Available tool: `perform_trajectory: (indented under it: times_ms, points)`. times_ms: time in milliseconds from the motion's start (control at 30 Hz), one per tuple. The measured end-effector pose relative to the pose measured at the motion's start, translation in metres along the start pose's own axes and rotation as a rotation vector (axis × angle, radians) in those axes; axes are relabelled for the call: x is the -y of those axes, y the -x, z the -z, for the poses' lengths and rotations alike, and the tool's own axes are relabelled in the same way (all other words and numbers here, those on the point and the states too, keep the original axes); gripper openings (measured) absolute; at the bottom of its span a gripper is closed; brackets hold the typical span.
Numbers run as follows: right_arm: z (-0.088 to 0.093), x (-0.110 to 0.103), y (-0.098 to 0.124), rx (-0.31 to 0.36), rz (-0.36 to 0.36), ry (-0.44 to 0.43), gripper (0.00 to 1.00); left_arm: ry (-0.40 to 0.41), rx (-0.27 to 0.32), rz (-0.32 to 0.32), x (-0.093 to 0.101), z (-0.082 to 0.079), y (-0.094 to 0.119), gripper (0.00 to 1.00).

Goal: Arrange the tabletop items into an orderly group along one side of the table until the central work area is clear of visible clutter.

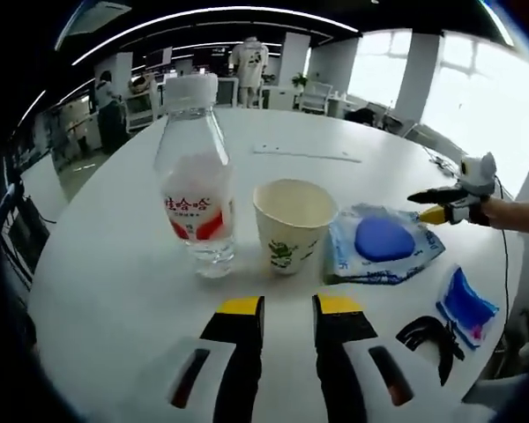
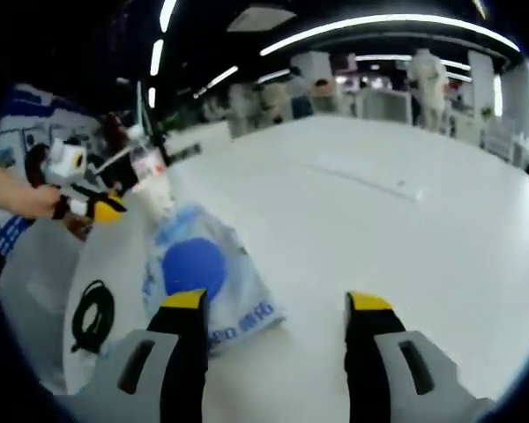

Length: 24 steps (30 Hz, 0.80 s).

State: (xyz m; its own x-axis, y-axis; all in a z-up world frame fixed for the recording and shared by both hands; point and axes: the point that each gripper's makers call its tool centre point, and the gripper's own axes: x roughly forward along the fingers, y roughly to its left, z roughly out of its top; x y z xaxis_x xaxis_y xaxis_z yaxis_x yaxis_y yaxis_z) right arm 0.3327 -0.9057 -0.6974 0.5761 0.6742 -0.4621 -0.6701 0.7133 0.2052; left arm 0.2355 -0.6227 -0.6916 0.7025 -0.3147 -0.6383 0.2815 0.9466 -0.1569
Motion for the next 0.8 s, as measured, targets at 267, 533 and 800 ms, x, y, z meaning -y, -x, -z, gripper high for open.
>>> perform_trajectory:
  times_ms: [267,533,800]
  points:
    - [-0.051,-0.01,0.033,0.297,0.074,0.006,0.94,0.118,0.394,0.214,0.034,-0.061,0.038,0.96]
    - [-0.068,-0.037,0.044,0.318,0.056,0.06,1.0,0.077,0.401,0.212,0.029,-0.074,0.052,0.99]
    - [-0.069,-0.054,0.058,0.333,0.064,0.013,1.0,0.025,0.414,0.193,0.026,-0.08,0.077,0.99]
